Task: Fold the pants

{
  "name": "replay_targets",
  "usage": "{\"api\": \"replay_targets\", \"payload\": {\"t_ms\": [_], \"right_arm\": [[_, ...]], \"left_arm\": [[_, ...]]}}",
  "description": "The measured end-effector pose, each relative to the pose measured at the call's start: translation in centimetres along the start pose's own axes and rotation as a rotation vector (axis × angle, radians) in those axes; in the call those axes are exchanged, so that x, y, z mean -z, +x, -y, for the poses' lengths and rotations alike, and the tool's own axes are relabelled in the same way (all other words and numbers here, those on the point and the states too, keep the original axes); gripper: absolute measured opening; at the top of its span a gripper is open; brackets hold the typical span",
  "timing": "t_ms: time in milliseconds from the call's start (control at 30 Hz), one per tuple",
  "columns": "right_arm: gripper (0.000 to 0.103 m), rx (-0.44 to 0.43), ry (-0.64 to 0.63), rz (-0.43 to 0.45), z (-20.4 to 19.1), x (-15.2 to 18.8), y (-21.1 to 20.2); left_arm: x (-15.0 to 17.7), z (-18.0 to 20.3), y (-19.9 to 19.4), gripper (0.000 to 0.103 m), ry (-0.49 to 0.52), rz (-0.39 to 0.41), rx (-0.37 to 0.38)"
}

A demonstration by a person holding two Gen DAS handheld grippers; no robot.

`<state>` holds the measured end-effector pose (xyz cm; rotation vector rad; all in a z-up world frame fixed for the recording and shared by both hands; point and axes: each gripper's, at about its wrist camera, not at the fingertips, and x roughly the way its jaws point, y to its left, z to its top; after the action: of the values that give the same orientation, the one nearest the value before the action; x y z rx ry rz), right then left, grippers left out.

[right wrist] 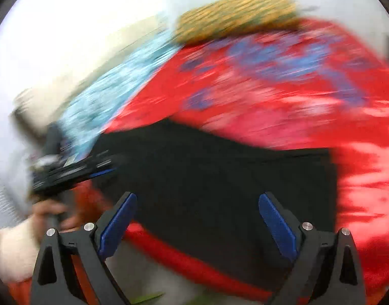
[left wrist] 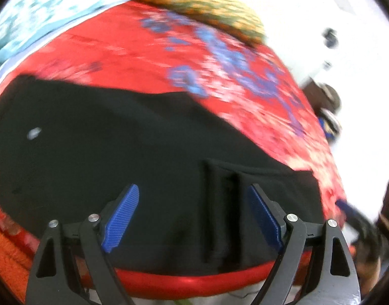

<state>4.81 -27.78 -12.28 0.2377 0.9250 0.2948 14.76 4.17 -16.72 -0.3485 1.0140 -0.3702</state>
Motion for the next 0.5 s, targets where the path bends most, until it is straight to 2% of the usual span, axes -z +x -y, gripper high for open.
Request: {"api": "replay_targets", "payload": {"t_ms": [33,67,100,167,233,267,333,400,500], "right_arm": [[0.097,0.053,0.035,0.027,2.1,0.5,-1.1],[0.097,0.100,0.095,0.047,4.2,1.2,-1.9],[0.097,0.131,0.176,0.062,6.5,2.3,-2.6],[0.097,0.159,0.287,0.088,9.6,4.2,-4.0],[0.097,0.195,0.321,0.093,10.7,5.1,-4.4],[0.097,0.210,0.326,0.093,11.2,5.4,-4.6],[0.097,0.239,0.308,0.108,11.5,5.1,-5.2],[0.097,0.265,0.234,0.133,10.5,4.2,-5.1],[0.097,0.236,0.107,0.131,7.1,3.6,-4.5]], "left_arm": [[0.2,1.1,0.3,0.086,0.035,-0.015,0.022],[0.5,2.3,1.0,0.081,0.079,-0.040,0.033],[0.9,3.6,1.8,0.071,0.125,-0.068,0.034],[1.6,5.4,3.3,0.059,0.197,-0.112,0.014],[2.4,6.8,5.5,0.035,0.273,-0.170,-0.051],[2.7,7.0,6.3,0.004,0.290,-0.191,-0.090],[2.9,6.8,6.5,0.004,0.267,-0.187,-0.116],[2.5,6.5,5.6,0.004,0.263,-0.161,-0.137],[2.3,6.2,5.0,0.005,0.305,-0.135,-0.165]]}}
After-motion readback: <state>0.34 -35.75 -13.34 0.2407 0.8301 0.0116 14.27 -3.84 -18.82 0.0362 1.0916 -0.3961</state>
